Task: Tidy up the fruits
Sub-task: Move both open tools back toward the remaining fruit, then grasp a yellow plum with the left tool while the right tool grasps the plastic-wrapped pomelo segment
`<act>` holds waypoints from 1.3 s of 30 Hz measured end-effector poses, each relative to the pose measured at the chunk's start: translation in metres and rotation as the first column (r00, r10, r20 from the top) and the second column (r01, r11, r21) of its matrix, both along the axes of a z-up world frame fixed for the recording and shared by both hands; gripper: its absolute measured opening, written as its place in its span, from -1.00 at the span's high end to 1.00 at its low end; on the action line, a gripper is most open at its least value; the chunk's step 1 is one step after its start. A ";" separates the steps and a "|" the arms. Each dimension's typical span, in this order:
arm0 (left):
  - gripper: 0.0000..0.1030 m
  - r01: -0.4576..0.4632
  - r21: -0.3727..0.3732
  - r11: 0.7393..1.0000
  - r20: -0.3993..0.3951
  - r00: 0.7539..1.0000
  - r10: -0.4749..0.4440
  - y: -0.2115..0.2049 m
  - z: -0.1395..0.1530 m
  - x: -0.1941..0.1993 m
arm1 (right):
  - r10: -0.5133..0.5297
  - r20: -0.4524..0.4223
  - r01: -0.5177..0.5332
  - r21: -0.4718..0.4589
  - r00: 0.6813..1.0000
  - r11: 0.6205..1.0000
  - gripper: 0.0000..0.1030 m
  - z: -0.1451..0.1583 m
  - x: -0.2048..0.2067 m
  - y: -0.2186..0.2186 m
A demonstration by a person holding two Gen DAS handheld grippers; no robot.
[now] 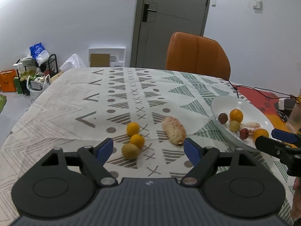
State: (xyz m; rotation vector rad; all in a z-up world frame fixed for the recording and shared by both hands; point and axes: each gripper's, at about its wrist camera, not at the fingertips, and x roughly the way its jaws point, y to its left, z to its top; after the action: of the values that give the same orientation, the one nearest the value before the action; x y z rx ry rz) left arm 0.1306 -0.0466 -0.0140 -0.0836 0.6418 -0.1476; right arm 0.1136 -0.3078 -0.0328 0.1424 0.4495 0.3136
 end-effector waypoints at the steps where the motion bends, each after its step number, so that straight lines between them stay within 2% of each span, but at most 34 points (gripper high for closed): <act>1: -0.56 -0.005 -0.005 1.000 -0.005 1.000 0.005 0.002 -0.001 0.000 | 0.005 0.000 -0.005 -0.002 1.000 1.000 -1.00 0.000 0.000 0.003; 17: -0.49 -0.020 -0.047 0.999 -0.014 1.000 0.019 0.022 -0.019 0.004 | 0.061 -0.008 -0.061 -0.037 0.998 0.997 -1.00 -0.001 0.007 0.035; 32: -0.13 -0.005 -0.086 0.996 -0.058 0.998 0.000 0.028 -0.040 0.032 | 0.078 -0.041 -0.081 -0.069 0.996 0.994 -0.92 -0.004 0.026 0.052; 36: 0.10 -0.005 -0.092 0.996 -0.064 0.998 -0.001 0.029 -0.045 0.038 | 0.089 -0.053 -0.093 -0.077 0.995 0.993 -0.88 -0.006 0.033 0.058; 39: 0.51 -0.004 -0.096 0.995 -0.061 0.998 -0.002 0.032 -0.045 0.040 | 0.101 -0.058 -0.106 -0.079 0.993 0.991 -0.84 -0.007 0.039 0.063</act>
State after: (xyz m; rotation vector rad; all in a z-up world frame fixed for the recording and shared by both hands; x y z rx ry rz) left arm 0.1702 -0.0142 -0.0592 -0.1814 0.6958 -0.1751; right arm 0.1526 -0.2446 -0.0394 0.0478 0.5237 0.3933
